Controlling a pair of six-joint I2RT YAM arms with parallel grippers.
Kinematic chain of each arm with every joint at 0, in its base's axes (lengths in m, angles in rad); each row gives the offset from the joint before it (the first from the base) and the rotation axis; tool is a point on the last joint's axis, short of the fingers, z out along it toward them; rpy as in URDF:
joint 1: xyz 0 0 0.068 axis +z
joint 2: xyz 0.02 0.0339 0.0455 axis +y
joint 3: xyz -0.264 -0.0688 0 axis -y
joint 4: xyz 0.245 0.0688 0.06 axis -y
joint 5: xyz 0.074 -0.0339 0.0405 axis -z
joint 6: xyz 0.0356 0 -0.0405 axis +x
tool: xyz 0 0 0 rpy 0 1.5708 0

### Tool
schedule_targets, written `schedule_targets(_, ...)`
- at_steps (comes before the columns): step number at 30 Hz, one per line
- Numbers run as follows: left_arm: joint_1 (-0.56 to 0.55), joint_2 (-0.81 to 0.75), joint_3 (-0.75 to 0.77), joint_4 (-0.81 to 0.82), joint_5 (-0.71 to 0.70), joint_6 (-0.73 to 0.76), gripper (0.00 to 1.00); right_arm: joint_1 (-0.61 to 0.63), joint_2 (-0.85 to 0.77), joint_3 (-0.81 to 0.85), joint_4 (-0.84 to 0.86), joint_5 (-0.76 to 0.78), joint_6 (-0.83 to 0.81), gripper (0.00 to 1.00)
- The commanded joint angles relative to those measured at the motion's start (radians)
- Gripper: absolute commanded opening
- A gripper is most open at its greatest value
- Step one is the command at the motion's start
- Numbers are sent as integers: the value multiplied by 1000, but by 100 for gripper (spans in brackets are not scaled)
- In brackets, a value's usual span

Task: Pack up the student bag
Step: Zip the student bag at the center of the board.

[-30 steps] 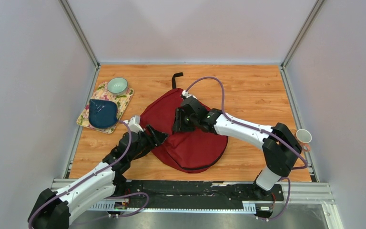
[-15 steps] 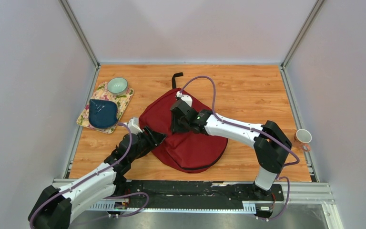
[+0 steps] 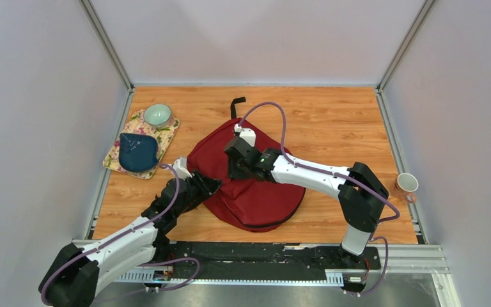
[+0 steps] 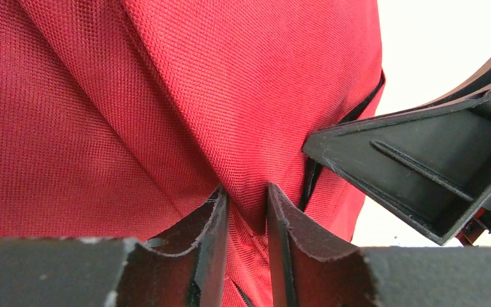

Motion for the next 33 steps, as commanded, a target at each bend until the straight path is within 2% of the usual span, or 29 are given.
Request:
schedule_targets(1,-1,7,12,48,13,-1,32,10,13,18,-68,17,18,43)
schedule_targets(10,-1,17,12,59,18,-2,22,32,19,20,-145,80,61,41)
schedule_targets(18,1,24,17,71,30,-2,19,37,31,27,-114,60,61,38)
schedule_targets(24,-1,23,28,60,39,10,14,37,68,64,-125,68,42,26)
schedule_targets(28,-1,26,28,66,47,15,9,34,66,67,-124,85,19,8)
schedule_targets(31,1,26,32,57,65,33,1,35,48,62,-107,97,-5,0)
schedule_targets(33,-1,27,44,45,69,45,0,34,26,50,-75,79,-21,0)
